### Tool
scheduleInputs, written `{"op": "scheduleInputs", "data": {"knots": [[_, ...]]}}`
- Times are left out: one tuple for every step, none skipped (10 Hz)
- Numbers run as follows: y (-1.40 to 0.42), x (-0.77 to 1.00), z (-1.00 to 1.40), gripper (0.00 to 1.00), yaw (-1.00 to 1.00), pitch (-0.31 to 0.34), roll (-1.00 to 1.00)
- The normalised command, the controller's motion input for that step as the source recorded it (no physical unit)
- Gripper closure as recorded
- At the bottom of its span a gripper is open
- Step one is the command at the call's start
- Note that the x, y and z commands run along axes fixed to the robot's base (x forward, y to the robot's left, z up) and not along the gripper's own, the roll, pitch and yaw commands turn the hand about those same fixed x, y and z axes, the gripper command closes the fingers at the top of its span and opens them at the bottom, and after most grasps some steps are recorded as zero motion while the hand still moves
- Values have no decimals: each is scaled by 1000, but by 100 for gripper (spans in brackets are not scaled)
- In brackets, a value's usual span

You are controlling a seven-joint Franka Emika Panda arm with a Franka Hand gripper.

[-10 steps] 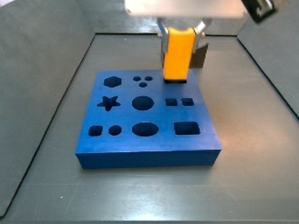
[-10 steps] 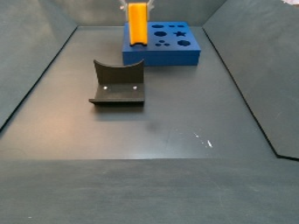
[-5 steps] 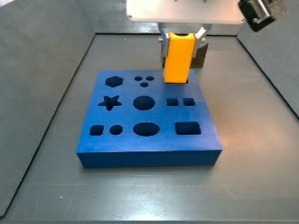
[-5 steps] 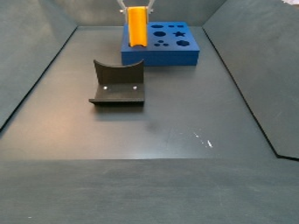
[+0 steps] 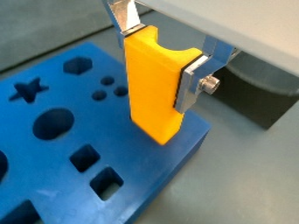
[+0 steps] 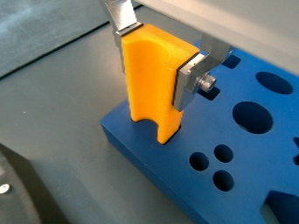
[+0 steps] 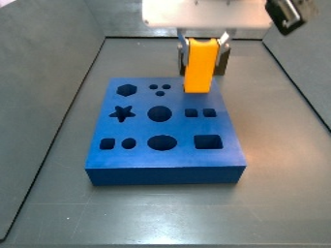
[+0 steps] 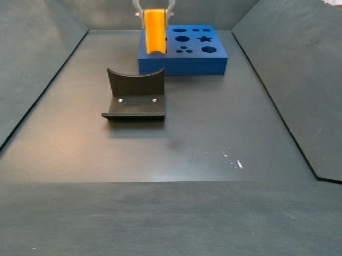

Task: Insert the arch object.

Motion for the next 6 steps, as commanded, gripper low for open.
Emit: {"op": "scheduleInputs", "data": {"knots": [[0,186,-700,100,-11,-53,-114],[0,0,-874,100,-23,-129,-77],[0,-257,-1000,100,-134,-133,0],[137,-746,-680,100,-451,-46,51],[131,-780,-457,100,-437,0,59],[0,-160,-171,100,-271,-61,0]]}}
